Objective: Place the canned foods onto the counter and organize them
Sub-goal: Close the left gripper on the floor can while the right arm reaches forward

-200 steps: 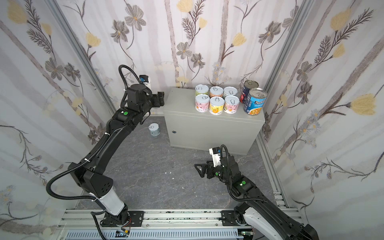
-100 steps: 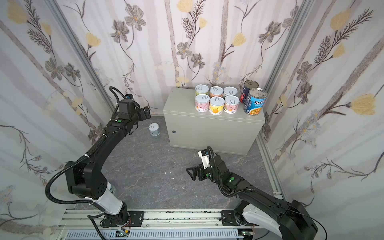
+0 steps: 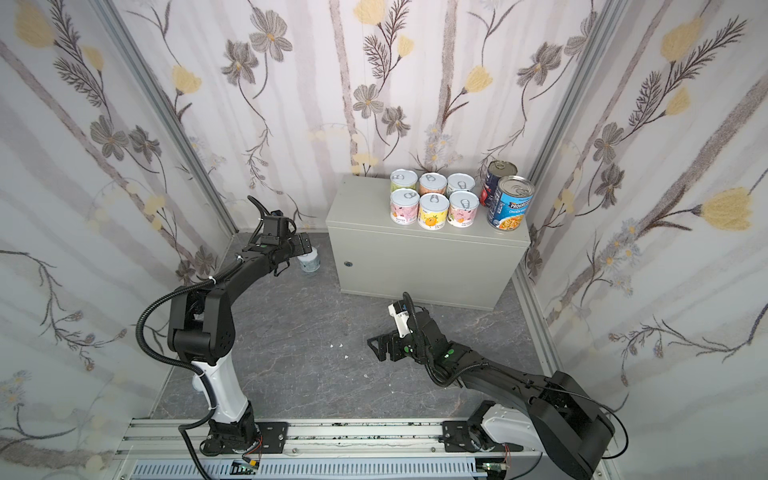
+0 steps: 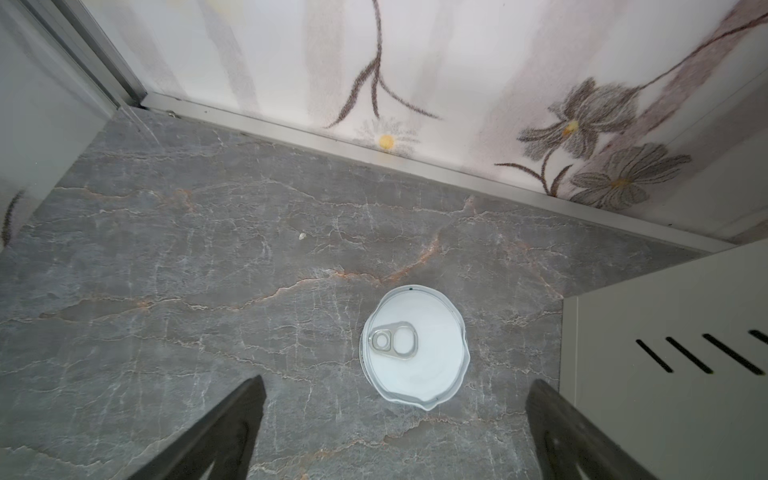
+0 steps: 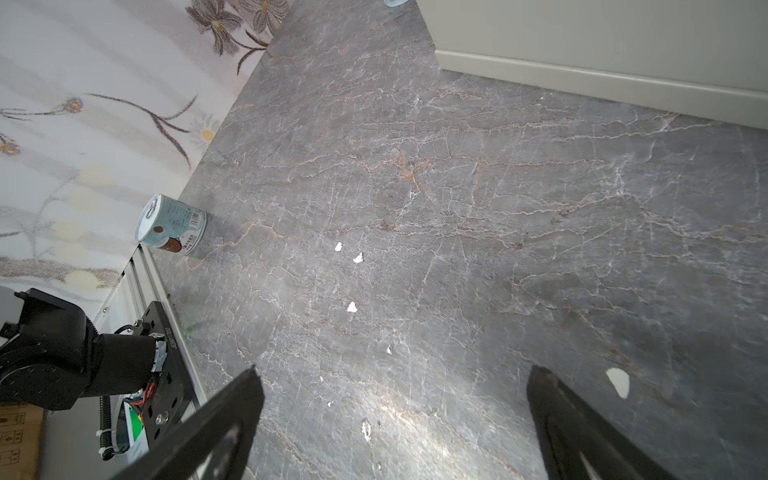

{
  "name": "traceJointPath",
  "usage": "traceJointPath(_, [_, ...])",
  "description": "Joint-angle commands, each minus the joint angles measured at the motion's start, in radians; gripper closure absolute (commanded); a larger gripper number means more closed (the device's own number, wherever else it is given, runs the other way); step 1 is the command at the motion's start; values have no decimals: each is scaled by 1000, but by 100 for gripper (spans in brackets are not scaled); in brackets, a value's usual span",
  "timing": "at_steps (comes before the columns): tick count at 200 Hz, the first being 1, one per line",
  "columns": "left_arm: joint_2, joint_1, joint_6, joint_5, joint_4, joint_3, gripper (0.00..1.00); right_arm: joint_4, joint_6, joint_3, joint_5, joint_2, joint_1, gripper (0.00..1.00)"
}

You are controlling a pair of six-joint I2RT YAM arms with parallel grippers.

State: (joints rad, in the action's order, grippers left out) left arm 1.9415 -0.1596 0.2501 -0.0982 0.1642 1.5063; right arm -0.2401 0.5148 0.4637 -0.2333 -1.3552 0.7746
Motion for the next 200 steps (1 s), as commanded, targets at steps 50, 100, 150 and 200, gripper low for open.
traceJointPath(50, [173,-26,-26,10,-40,128,0,-102,-30,53,-43,-139,2,0])
traceJointPath(100, [272,-29,-34,4,-37,205,0,-114,-37,78,-55,-197,2,0])
traceJointPath(150, [327,-27,-38,-14,-37,238,0,-123,-42,105,-74,-270,3,0])
traceJointPath(200, [374,-27,-40,-9,-28,266,0,-130,-42,138,-92,-319,3,0])
